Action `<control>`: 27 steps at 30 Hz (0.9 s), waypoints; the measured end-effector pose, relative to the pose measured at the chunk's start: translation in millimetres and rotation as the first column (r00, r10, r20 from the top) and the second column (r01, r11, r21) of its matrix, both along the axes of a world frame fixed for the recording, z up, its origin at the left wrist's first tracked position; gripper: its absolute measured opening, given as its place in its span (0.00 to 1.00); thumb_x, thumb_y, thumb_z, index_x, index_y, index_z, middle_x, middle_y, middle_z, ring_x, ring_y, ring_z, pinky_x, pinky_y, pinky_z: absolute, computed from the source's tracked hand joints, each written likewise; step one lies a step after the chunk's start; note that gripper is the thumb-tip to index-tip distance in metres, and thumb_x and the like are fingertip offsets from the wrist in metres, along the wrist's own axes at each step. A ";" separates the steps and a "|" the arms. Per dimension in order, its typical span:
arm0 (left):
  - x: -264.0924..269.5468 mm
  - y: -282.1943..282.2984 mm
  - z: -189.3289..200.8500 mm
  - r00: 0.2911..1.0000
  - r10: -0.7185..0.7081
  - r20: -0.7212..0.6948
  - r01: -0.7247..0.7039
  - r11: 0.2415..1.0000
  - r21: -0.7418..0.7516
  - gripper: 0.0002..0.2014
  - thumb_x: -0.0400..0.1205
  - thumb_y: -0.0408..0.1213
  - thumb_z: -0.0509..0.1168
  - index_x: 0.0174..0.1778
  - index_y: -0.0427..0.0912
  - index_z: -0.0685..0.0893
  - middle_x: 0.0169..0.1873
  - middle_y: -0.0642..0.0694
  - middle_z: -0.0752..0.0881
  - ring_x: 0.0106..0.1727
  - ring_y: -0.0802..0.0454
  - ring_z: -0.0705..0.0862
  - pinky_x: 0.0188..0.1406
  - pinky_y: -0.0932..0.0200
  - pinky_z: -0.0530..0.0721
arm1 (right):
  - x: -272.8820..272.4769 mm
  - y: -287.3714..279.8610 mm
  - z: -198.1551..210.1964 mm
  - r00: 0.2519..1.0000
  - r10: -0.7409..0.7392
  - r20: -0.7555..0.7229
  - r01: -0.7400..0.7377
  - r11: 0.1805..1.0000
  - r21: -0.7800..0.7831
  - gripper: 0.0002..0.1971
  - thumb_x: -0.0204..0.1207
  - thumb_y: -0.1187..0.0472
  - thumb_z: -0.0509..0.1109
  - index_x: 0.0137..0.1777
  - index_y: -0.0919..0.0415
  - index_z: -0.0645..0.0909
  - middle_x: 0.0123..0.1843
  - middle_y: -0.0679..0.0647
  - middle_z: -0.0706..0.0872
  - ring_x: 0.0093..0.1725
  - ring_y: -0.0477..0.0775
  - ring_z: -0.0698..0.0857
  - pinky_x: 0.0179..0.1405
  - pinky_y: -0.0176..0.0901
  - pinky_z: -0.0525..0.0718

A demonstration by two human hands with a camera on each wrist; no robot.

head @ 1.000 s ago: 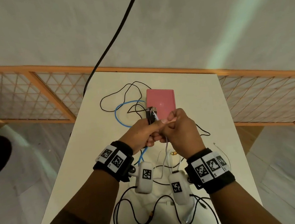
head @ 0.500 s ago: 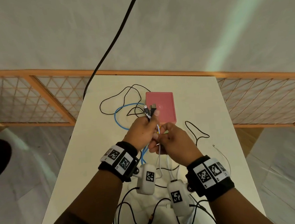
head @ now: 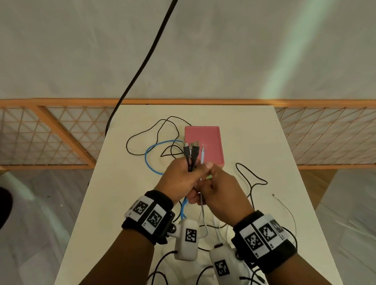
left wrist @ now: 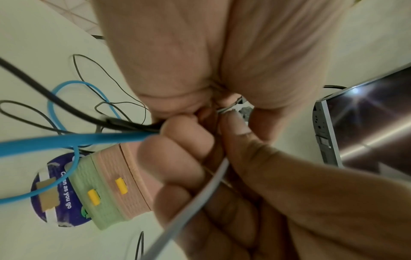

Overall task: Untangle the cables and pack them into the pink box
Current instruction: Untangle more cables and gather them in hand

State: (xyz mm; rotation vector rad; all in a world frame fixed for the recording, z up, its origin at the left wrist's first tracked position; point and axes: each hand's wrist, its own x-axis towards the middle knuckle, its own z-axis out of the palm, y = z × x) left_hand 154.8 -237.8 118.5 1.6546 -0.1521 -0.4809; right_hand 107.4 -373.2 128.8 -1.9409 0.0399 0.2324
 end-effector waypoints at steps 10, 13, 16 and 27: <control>7.7 -4.8 -9.7 0.994 0.111 -0.013 -0.111 0.991 -0.079 0.27 0.86 0.61 0.59 0.38 0.39 0.81 0.27 0.38 0.78 0.21 0.43 0.76 0.30 0.44 0.79 | 1.9 0.0 7.2 0.997 -0.046 -0.054 0.049 0.997 0.064 0.08 0.84 0.58 0.69 0.47 0.62 0.75 0.33 0.60 0.93 0.32 0.57 0.93 0.37 0.45 0.90; 10.2 -4.7 0.1 0.968 0.247 -0.043 -0.249 0.931 -0.268 0.23 0.89 0.56 0.60 0.38 0.42 0.83 0.27 0.44 0.82 0.30 0.42 0.81 0.42 0.46 0.83 | -0.2 -1.8 1.1 0.995 -0.027 -0.100 0.038 0.993 0.115 0.12 0.86 0.56 0.67 0.48 0.66 0.76 0.32 0.61 0.92 0.29 0.58 0.90 0.38 0.52 0.90; 12.6 -1.4 17.6 0.949 0.281 -0.141 -0.312 0.793 -0.523 0.16 0.89 0.49 0.60 0.40 0.43 0.74 0.23 0.51 0.70 0.24 0.53 0.75 0.26 0.61 0.79 | -1.4 -6.3 -6.3 0.992 0.085 -0.094 -0.078 0.994 0.071 0.19 0.87 0.50 0.64 0.42 0.64 0.83 0.25 0.55 0.86 0.25 0.51 0.84 0.34 0.46 0.83; -2.0 17.0 13.3 0.937 -0.061 0.345 -0.075 0.927 0.368 0.27 0.86 0.43 0.72 0.20 0.46 0.73 0.15 0.55 0.74 0.18 0.62 0.77 0.24 0.72 0.71 | 4.7 -37.6 -0.6 0.973 0.079 -0.218 0.023 0.902 0.432 0.15 0.81 0.52 0.66 0.36 0.60 0.82 0.32 0.58 0.83 0.38 0.58 0.88 0.43 0.42 0.85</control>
